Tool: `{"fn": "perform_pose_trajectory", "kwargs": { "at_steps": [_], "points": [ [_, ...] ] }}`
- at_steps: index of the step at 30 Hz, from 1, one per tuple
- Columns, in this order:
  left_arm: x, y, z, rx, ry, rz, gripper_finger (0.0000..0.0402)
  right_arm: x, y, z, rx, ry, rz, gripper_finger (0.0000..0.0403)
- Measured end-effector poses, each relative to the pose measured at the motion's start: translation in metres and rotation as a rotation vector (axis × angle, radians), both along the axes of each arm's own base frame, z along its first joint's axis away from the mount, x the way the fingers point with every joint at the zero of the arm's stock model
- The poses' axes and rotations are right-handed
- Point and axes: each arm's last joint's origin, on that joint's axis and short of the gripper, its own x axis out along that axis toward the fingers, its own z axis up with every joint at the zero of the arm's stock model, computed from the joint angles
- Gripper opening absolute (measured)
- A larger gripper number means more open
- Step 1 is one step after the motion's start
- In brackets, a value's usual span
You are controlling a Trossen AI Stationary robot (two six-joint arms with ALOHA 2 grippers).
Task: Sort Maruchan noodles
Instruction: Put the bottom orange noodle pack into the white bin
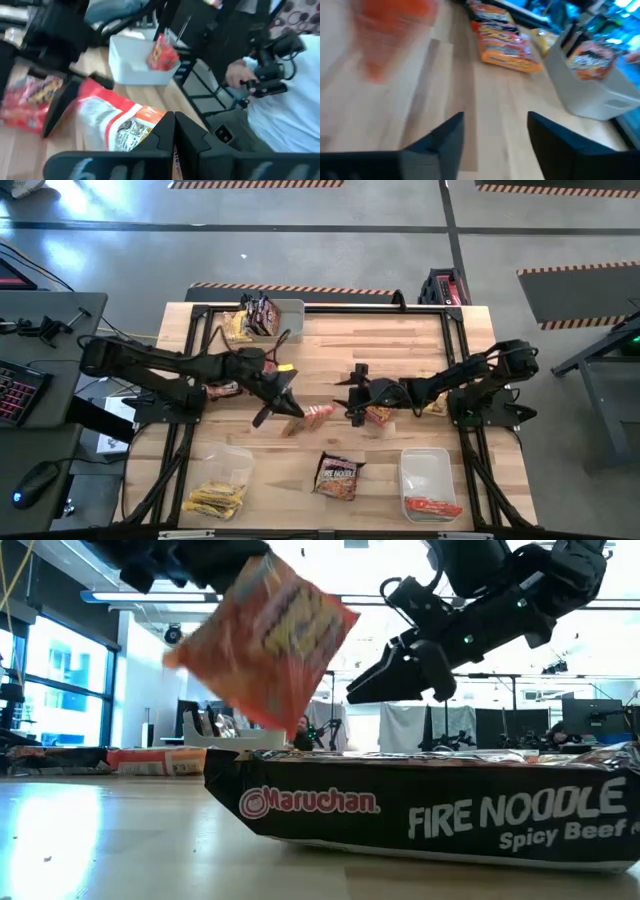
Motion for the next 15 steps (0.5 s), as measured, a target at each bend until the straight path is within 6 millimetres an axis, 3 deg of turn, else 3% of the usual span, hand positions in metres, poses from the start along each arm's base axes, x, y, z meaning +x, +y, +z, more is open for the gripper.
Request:
{"fn": "perform_pose_trajectory", "kwargs": {
  "at_steps": [4,7,11,15],
  "points": [
    [-0.004,-0.001,0.015,-0.006,-0.106,-0.016,0.0000,0.001,-0.003,0.002,-0.061,-0.007,0.019,0.0246],
    [-0.005,-0.001,0.024,-0.021,-0.166,-0.013,0.0000,0.003,-0.003,0.006,-0.047,-0.056,0.071,0.0248],
    [-0.004,0.001,0.028,-0.020,-0.216,0.018,0.0000,0.007,0.003,0.019,-0.014,-0.181,0.172,0.0217],
    [0.000,0.005,0.026,-0.025,-0.207,0.091,0.0000,0.013,0.014,0.025,-0.016,-0.172,0.230,0.0164]
  ]
}}
